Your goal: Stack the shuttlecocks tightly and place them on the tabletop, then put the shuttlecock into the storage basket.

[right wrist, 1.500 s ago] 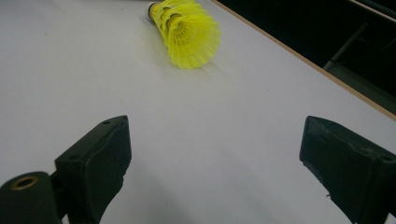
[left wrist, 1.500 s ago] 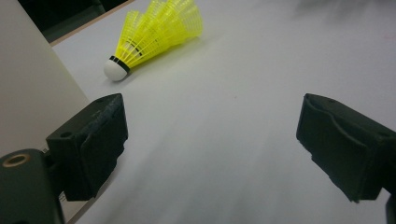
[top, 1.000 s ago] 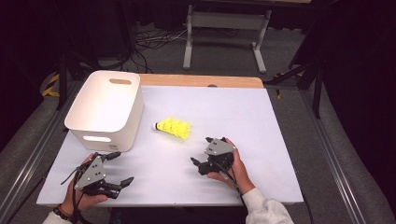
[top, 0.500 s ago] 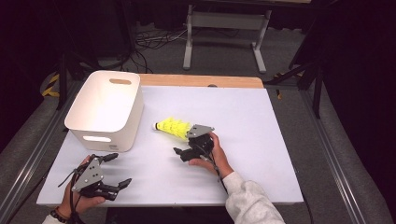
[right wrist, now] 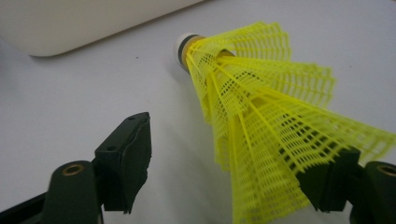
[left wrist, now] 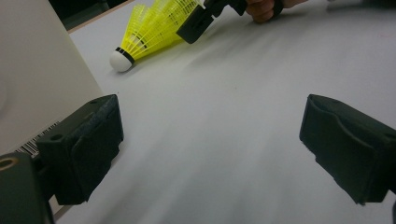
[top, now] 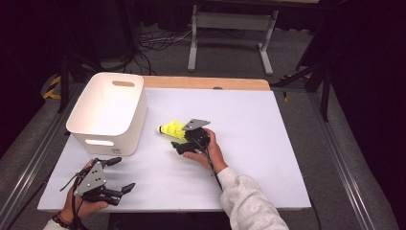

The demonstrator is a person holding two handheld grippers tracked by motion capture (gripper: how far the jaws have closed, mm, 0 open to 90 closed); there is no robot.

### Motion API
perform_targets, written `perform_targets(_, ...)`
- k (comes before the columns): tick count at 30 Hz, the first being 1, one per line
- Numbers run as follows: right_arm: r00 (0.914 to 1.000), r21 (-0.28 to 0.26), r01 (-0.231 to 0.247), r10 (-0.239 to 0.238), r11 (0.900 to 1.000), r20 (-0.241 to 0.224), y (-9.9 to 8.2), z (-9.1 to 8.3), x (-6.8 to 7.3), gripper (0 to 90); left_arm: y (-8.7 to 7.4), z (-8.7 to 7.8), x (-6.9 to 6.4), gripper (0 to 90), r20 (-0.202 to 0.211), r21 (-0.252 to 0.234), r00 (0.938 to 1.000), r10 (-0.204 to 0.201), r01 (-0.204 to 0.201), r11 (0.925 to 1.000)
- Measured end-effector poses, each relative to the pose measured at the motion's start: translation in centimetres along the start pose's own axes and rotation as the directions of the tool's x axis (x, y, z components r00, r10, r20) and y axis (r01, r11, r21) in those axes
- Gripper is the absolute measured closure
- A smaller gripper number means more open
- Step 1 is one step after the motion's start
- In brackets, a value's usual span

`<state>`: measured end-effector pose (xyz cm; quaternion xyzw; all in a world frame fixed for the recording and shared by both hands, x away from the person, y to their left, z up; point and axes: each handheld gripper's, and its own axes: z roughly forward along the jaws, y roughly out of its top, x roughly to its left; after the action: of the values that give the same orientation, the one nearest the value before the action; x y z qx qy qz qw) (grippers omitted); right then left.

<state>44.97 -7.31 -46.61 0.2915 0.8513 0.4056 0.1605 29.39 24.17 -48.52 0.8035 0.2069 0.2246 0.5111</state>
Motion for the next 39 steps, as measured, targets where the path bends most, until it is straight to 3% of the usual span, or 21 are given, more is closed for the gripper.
perform_targets(10,0.9992,-0.026,0.000,0.001,0.9997,0.039,0.8,1.0,0.3,32.1,-0.1,-0.1,-0.2,8.2,0.006,0.000,1.0000,0.000,0.000,1.0000)
perform_targets(19,0.9987,-0.016,-0.025,0.026,0.9996,0.045,1.1,1.7,-0.3,49.4,-0.2,-0.5,-0.3,8.0,-0.004,0.002,1.0000,-0.001,0.001,1.0000)
perform_targets(24,0.9973,0.002,-0.007,0.007,1.0000,0.073,1.4,2.0,-0.6,60.7,-0.2,-0.2,-0.2,7.9,0.002,0.009,1.0000,0.000,0.000,1.0000)
perform_targets(27,0.9946,0.021,0.039,-0.041,0.9990,0.095,1.8,2.4,-0.4,69.6,-0.2,-0.1,-0.2,8.0,0.011,0.015,0.9999,-0.001,0.000,0.9999)
perform_targets(30,0.9939,0.021,0.054,-0.055,0.9984,0.096,2.2,2.7,-0.2,74.7,-0.2,-0.2,-0.3,8.0,0.013,0.013,0.9999,0.002,-0.002,0.9999)
perform_targets(39,0.9915,0.031,0.088,-0.091,0.9956,0.093,2.6,3.0,0.1,80.9,-0.2,0.0,-0.3,8.0,0.023,0.025,0.9997,0.004,-0.005,0.9997)
